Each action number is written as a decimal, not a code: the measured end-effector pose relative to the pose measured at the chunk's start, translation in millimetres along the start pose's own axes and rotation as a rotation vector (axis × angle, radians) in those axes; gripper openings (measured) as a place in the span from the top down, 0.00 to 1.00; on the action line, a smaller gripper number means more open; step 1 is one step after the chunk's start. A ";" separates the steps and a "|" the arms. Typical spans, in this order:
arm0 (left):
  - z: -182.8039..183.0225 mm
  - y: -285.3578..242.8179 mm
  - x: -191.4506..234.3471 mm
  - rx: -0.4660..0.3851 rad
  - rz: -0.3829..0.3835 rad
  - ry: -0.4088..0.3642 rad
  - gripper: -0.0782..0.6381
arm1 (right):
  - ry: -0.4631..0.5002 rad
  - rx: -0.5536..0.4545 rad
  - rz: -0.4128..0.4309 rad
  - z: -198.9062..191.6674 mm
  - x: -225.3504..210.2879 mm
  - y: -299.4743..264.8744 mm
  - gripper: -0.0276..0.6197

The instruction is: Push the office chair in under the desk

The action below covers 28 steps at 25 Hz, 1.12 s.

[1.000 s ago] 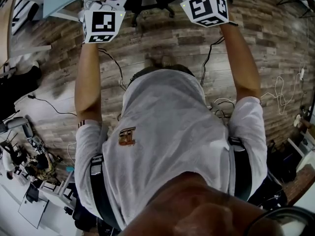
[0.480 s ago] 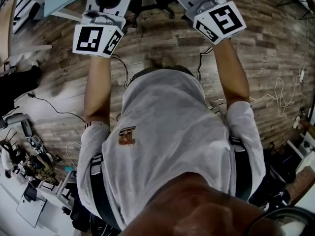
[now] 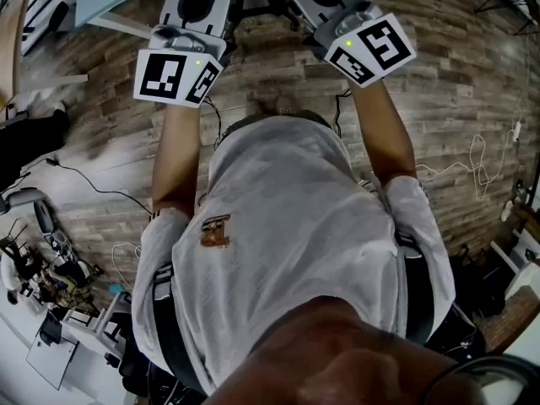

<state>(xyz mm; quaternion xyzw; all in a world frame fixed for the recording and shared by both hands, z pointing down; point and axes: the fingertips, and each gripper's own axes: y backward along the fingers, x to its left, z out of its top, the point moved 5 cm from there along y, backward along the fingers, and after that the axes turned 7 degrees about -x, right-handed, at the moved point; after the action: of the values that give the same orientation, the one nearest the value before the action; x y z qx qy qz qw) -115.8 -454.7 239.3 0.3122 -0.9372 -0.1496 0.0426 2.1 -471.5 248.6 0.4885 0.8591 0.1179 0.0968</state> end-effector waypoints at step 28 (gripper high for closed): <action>2.8 1.2 -9.4 -0.013 -0.040 0.024 0.87 | 0.014 0.029 0.007 -3.8 16.3 -0.8 0.90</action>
<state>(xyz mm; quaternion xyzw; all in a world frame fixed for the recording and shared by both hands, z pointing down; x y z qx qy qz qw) -109.5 -447.5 237.2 0.3322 -0.9293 -0.1525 0.0528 -7.8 -458.2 251.2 0.4919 0.8598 0.1091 0.0833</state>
